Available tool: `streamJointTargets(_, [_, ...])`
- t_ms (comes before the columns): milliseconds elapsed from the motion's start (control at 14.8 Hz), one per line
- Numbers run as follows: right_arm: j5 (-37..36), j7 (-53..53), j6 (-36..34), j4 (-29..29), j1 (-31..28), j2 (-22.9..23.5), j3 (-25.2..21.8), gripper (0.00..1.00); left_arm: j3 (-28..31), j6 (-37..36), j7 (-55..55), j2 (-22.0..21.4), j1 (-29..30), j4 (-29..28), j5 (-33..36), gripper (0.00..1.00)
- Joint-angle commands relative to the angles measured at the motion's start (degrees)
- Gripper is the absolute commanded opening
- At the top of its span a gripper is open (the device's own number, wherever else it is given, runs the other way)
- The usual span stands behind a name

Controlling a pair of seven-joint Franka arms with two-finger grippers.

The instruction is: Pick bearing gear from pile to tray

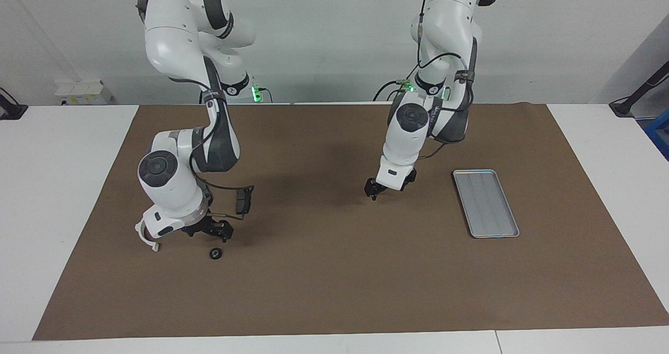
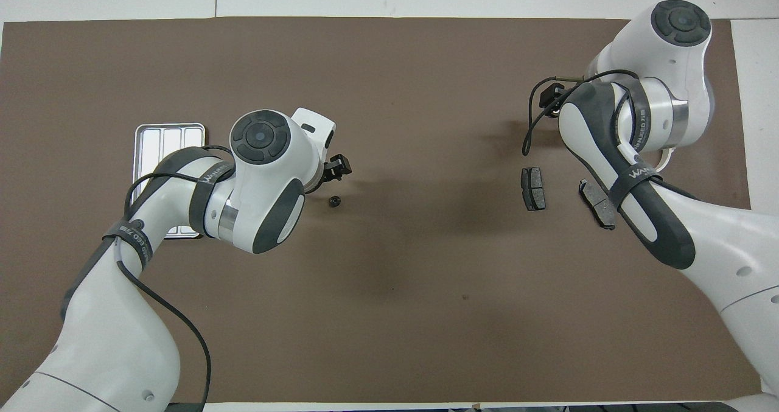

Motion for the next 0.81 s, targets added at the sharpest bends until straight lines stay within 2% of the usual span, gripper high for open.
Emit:
streamJointTargets(0, [-0.94, -0.11, 3.26, -0.84, -0.68, 0.22, 0.74, 1.0, 1.14, 1.15, -2.97, 0.07, -2.86, -1.09, -0.78, 1.0])
streamJointTargets(269, [-1.12, -0.11, 8.18, -0.4, -0.6, 3.03, 0.74, 1.0, 1.14, 1.14, -3.94, -0.11, -3.48, -2.4, -0.78, 1.0])
streamJointTargets(539, [-1.03, -0.02, 9.69, -0.66, -0.16, 3.47, 0.74, 1.0, 1.14, 1.76, -3.94, -0.37, -3.48, -3.63, -0.78, 0.91])
streamJointTargets(606, [-1.03, 0.24, 9.77, -0.84, -0.16, 3.47, 0.74, 1.0, 1.14, 1.85, -4.03, -0.46, -3.48, -3.73, -0.78, 0.86])
streamJointTargets(741, [-0.94, 0.33, 9.95, -0.84, -0.24, 3.56, 0.74, 0.98, 1.14, 1.76, -4.03, -0.64, -3.56, -4.07, -0.78, 0.65])
